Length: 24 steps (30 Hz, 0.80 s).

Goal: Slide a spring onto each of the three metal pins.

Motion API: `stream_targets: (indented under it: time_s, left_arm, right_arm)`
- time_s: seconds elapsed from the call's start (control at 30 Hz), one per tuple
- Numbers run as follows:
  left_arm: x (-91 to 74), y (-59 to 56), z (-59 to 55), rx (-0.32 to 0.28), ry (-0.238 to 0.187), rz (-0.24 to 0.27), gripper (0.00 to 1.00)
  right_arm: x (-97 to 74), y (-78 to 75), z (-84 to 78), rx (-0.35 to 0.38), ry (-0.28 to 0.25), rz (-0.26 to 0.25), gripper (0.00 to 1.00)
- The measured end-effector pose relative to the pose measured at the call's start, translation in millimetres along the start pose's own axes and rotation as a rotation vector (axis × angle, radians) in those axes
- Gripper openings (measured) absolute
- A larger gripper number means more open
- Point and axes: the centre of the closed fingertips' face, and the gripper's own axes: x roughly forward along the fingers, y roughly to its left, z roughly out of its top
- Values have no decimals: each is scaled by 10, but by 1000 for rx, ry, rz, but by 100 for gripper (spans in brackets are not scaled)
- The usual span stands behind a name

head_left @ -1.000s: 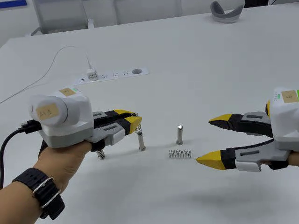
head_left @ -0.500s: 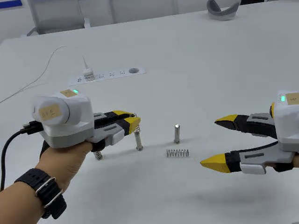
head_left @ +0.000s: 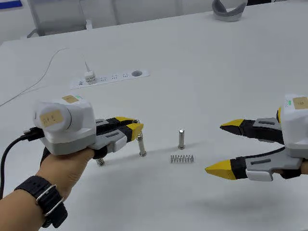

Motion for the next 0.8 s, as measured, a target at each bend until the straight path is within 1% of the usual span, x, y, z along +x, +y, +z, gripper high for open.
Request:
stream_targets:
  time_s: [0.17,0.5,0.8]
  left_arm:
    - [13,-6,-15,0,1,-1,10]
    - [31,19,-90,-6,7,1,10]
    - [74,-1,-138,0,12,1,10]
  right_arm:
    - [-1,8,-2,0,4,3,68]
    - [11,41,3,3,5,5,68]
    - [1,44,0,9,3,0,67]
